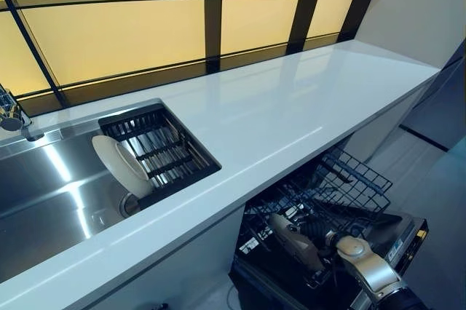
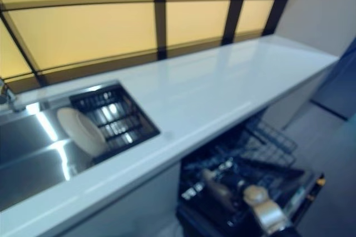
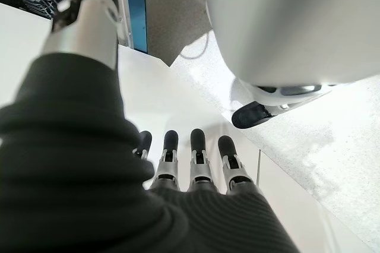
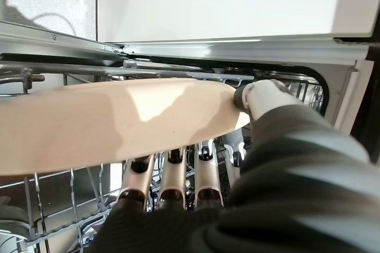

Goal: Take plates into dishwasher

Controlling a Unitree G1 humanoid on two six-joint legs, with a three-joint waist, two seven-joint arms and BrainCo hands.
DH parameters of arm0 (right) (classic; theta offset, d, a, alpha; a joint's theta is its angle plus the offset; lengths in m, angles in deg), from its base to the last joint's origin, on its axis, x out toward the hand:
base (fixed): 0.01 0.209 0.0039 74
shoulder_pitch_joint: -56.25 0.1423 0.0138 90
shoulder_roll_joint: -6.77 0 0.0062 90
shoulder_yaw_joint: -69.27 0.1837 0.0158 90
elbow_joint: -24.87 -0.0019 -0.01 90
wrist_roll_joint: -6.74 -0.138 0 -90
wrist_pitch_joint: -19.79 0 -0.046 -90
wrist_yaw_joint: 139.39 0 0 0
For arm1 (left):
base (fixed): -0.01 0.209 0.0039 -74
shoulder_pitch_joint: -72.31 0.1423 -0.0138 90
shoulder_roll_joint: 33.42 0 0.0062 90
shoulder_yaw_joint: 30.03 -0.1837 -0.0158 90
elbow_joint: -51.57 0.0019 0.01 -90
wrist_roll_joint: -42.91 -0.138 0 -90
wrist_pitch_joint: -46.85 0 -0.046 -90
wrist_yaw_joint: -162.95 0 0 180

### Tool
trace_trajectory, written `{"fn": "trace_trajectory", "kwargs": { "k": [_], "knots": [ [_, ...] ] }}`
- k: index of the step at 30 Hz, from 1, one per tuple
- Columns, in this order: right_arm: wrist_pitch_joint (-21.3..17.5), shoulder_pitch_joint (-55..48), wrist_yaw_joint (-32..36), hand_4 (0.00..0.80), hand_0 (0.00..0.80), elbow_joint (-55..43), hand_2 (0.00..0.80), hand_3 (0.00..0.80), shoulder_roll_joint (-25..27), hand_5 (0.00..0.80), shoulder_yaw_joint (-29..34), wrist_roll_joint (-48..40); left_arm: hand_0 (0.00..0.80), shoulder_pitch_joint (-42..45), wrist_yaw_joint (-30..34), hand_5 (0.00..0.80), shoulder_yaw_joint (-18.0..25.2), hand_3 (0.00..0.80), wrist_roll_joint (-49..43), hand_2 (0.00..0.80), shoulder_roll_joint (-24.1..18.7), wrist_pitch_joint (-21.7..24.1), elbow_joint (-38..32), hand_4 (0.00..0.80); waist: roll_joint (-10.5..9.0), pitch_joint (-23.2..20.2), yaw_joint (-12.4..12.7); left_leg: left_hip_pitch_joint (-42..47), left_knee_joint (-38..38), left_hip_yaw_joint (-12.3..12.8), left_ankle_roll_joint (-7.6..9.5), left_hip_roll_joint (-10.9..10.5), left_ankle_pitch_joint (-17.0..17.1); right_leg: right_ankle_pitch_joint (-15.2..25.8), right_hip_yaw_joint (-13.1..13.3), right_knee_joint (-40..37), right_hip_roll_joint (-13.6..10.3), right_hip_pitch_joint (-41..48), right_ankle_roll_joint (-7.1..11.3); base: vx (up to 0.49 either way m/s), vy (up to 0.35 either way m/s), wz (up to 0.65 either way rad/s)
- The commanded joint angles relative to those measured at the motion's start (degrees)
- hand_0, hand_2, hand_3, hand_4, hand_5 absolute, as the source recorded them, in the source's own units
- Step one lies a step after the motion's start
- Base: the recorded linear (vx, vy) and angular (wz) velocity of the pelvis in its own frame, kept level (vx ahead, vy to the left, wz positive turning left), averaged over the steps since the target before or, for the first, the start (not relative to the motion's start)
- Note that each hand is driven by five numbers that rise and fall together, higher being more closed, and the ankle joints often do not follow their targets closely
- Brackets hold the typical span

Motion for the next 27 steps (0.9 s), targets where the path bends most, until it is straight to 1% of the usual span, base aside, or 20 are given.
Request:
{"fn": "trace_trajectory", "kwargs": {
  "k": [1,11,27],
  "knots": [
    [-3.8,5.6,-1.6,0.800,0.800,0.1,0.800,0.800,-1.6,0.800,0.2,2.5,0.000,-5.1,0.3,0.000,-2.7,0.000,-1.9,0.000,-0.5,0.4,0.7,0.000,-1.59,0.9,1.3,-3.4,0.0,1.3,1.92,-2.1,-0.5,0.2,0.5,4.3,1.1,-2.3,-2.90,0.000,0.000,0.00],
    [-3.2,7.3,-3.7,0.800,0.800,2.6,0.800,0.800,-3.4,0.800,-1.1,3.5,0.000,-5.7,0.2,0.000,-3.5,0.000,-2.0,0.000,0.1,0.1,0.7,0.000,-1.25,1.0,1.7,-3.5,0.0,0.8,1.94,-2.3,-0.5,0.2,0.3,4.4,1.1,-2.5,-3.00,0.000,0.000,0.00],
    [-2.2,8.7,-4.7,0.800,0.800,4.3,0.800,0.800,-4.2,0.800,-1.6,4.9,0.000,-6.2,0.3,0.000,-3.6,0.000,-2.4,0.000,0.4,-0.3,0.7,0.000,-0.93,1.0,2.1,-3.4,-0.1,0.2,2.13,-2.7,-0.6,0.1,0.0,4.8,0.9,-2.7,-3.10,0.000,0.001,0.01]
  ]
}}
